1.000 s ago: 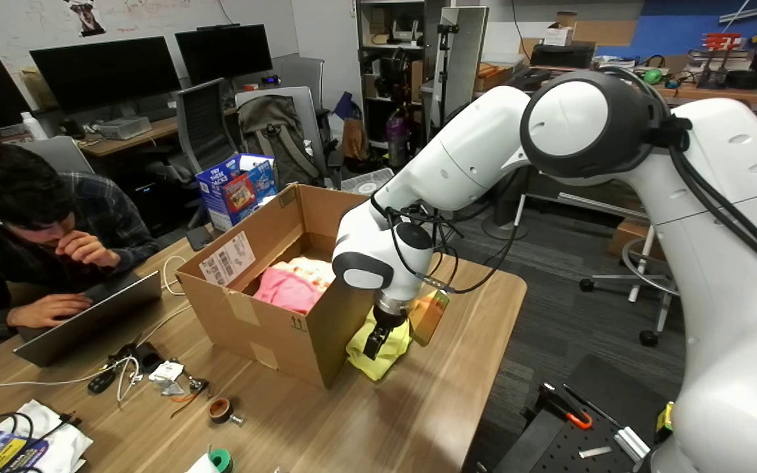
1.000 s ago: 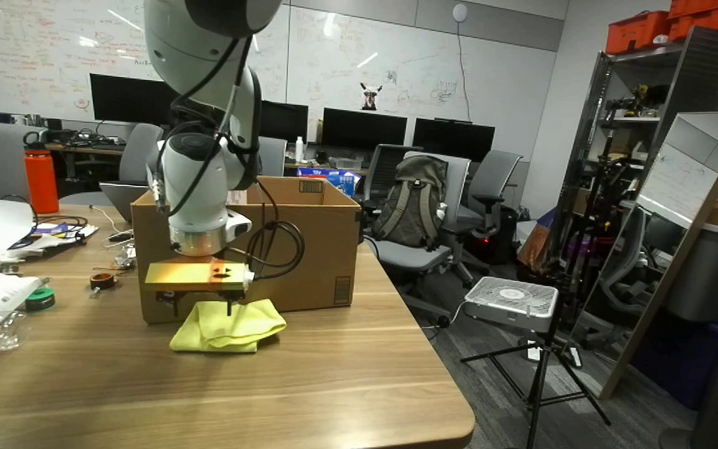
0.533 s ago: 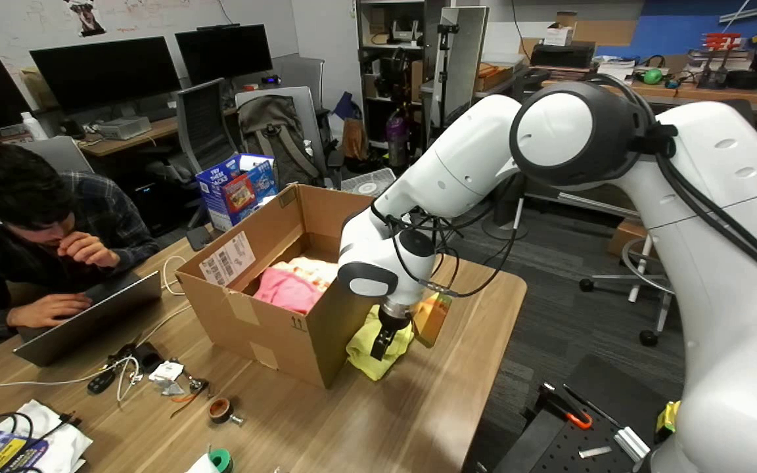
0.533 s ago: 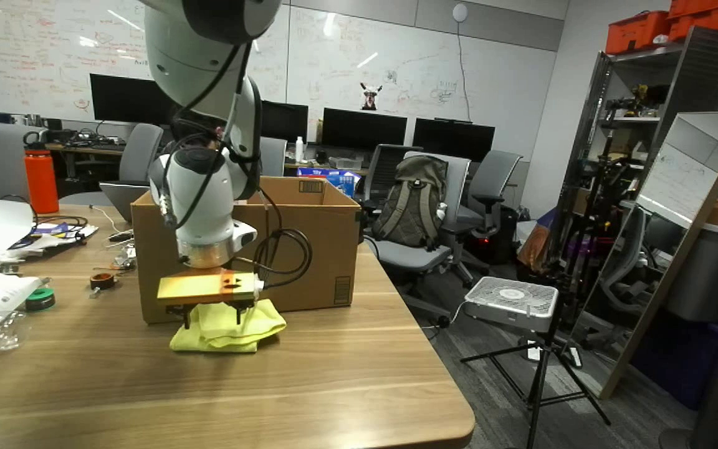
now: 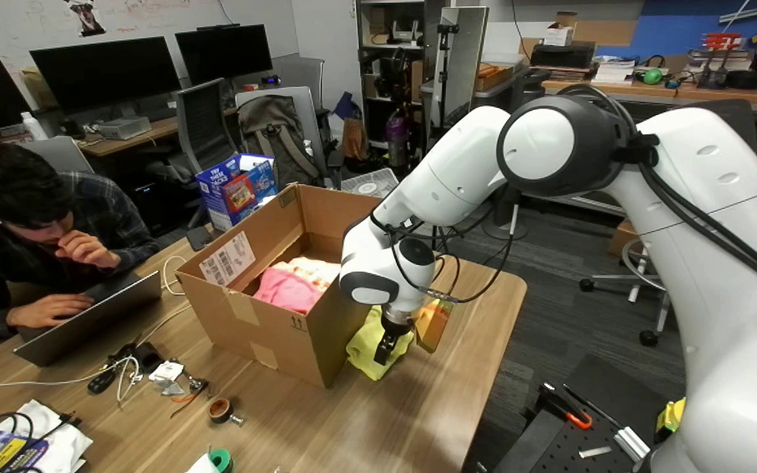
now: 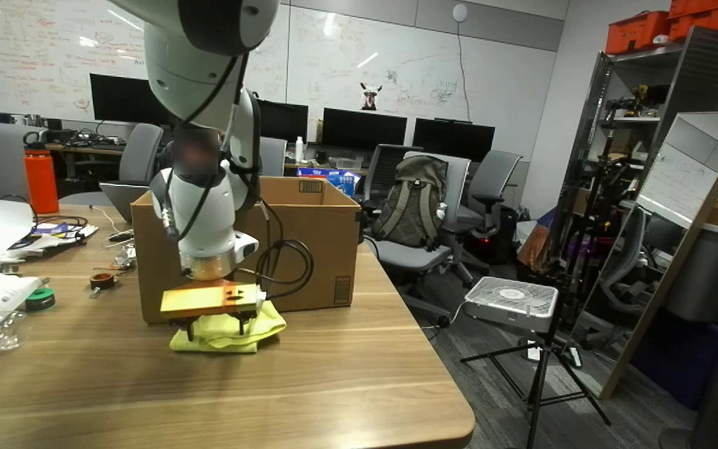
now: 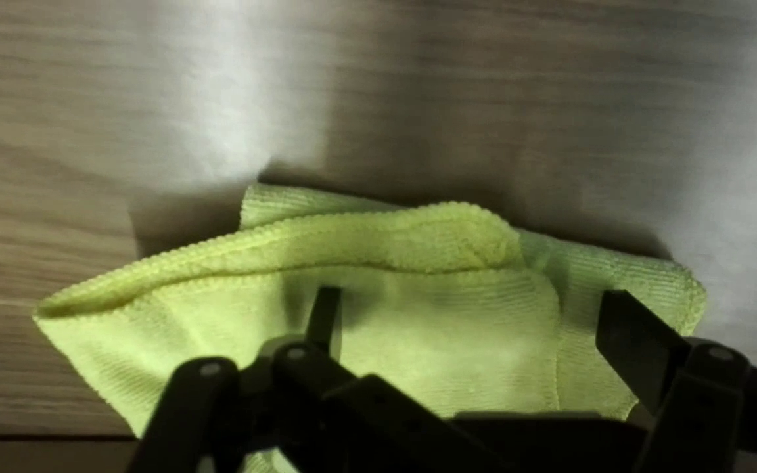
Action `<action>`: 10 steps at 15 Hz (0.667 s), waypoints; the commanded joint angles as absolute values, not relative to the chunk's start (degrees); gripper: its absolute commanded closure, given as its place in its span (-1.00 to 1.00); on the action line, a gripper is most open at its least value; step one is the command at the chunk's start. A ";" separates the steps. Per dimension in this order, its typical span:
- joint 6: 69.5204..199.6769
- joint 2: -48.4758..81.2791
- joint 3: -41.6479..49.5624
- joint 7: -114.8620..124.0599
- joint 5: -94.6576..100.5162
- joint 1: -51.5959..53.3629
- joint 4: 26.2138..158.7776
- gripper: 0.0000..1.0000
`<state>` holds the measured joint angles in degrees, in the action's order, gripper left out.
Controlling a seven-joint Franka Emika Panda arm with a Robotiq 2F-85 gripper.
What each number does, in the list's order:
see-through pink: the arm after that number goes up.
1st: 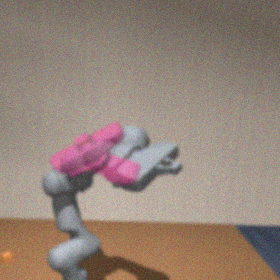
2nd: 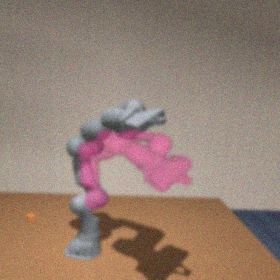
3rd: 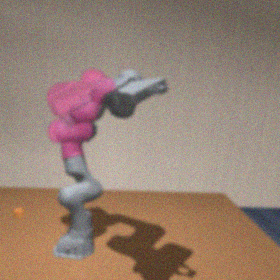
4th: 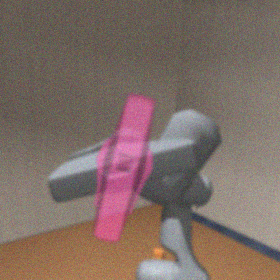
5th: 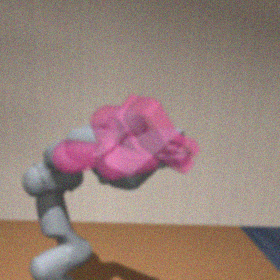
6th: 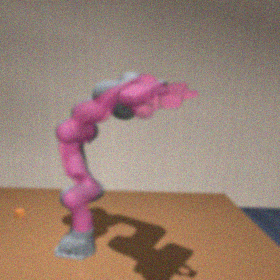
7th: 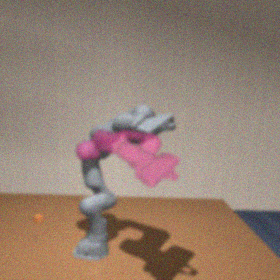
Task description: Put the clothes and towels in the box
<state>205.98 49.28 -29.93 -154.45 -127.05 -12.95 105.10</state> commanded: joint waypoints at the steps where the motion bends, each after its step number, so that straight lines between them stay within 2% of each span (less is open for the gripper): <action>1: 205.77 51.40 -29.01 -153.61 -126.50 -11.49 102.10 -1.00; 10: 203.87 54.85 -25.67 -152.62 -125.41 -8.88 95.35 -1.00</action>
<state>204.31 52.64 -28.01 -154.07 -126.96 -11.10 99.46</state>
